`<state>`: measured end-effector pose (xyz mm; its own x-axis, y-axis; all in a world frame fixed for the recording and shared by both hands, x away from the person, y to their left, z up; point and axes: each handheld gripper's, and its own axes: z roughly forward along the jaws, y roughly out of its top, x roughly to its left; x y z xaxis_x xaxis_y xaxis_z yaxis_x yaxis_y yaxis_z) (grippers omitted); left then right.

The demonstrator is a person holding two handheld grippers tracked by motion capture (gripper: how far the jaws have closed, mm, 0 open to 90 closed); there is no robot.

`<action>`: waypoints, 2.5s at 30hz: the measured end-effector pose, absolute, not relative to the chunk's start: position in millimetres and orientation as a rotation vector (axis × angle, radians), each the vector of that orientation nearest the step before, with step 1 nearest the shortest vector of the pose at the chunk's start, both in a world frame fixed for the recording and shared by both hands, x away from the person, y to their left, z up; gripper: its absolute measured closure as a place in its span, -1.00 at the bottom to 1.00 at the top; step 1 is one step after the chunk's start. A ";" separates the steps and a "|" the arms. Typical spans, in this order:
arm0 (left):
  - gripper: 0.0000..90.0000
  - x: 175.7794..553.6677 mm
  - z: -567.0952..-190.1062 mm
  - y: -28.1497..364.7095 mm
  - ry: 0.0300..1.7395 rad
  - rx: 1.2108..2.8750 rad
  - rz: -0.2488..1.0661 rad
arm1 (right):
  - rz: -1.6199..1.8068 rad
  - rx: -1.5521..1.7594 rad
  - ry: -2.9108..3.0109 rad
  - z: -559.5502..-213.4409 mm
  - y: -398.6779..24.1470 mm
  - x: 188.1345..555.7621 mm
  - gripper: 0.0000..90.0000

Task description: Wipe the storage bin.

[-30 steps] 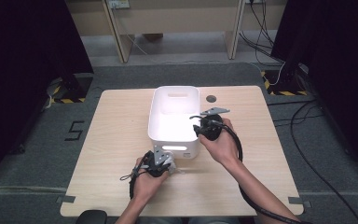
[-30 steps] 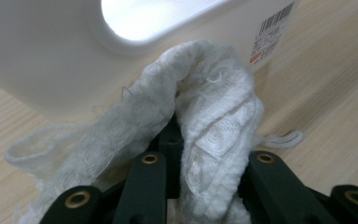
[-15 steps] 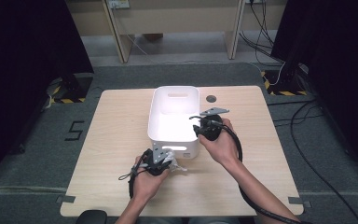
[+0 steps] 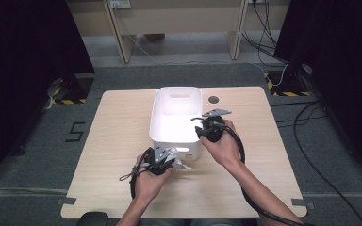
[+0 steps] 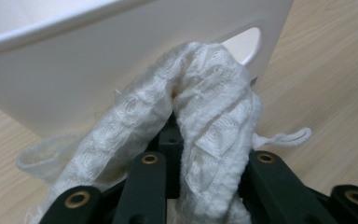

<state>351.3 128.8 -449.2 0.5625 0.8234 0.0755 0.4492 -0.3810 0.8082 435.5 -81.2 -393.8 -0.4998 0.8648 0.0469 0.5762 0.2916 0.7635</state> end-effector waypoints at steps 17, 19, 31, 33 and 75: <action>0.66 349.0 -445.1 133.8 1.031 2.019 0.636 | 1.051 1.322 2.224 -389.3 -77.1 433.8 0.32; 0.66 348.1 -443.1 134.9 1.031 2.012 0.639 | 1.063 1.317 2.215 -385.9 -78.1 433.0 0.31; 0.66 346.3 -429.1 134.2 1.015 1.989 0.659 | 1.061 1.335 2.229 -385.0 -79.3 432.7 0.50; 0.66 347.0 -428.2 133.2 1.013 1.990 0.658 | 1.061 1.335 2.229 -385.0 -79.2 432.7 0.51; 0.66 356.8 -462.0 118.3 1.014 2.073 0.628 | 1.071 1.317 2.232 -385.9 -79.0 433.3 0.51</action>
<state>356.8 118.3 -462.0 0.5692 0.8154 0.1056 0.4573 -0.4208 0.7835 433.3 -79.0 -385.9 -0.5151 0.8529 0.0852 0.6000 0.2878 0.7465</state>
